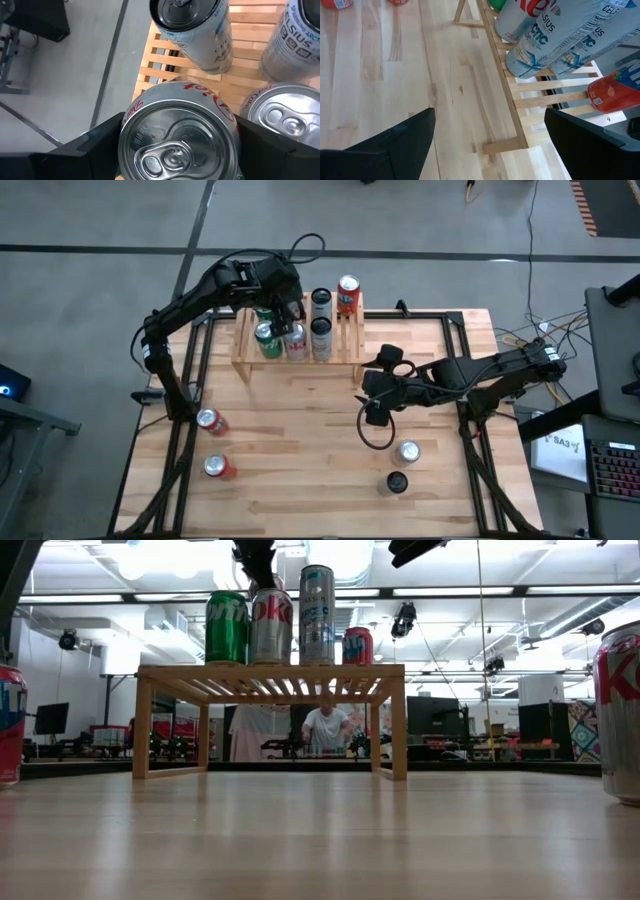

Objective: Place canned beverage on shelf
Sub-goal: Put the white soda can on the shelf

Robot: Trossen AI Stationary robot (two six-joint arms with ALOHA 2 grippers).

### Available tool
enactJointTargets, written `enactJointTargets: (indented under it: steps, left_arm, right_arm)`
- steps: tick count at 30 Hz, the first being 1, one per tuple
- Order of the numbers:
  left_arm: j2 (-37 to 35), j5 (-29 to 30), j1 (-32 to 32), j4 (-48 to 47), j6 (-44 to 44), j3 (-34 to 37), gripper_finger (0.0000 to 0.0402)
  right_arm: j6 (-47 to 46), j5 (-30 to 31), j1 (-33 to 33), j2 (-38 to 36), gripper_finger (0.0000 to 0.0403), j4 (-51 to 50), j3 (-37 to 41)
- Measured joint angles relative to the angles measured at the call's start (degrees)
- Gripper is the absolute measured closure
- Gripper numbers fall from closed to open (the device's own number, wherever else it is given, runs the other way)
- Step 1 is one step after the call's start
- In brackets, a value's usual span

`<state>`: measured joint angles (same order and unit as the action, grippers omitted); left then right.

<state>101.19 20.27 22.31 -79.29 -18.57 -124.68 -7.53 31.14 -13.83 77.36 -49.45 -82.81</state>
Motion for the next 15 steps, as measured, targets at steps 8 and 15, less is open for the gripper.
enactJointTargets:
  steps: [8, 15]
  left_arm:
    - [0.00, 0.09, 0.48, 0.17, -2.56, 0.00, 0.0109]
    - [0.00, 0.15, 0.73, 0.22, -2.80, 0.09, 0.0109]
  right_arm:
    - [0.00, 0.00, -0.01, 0.00, 0.0039, 0.47, 0.00]
    - [0.00, 0.00, 0.00, 0.00, 0.0039, 0.46, 0.00]
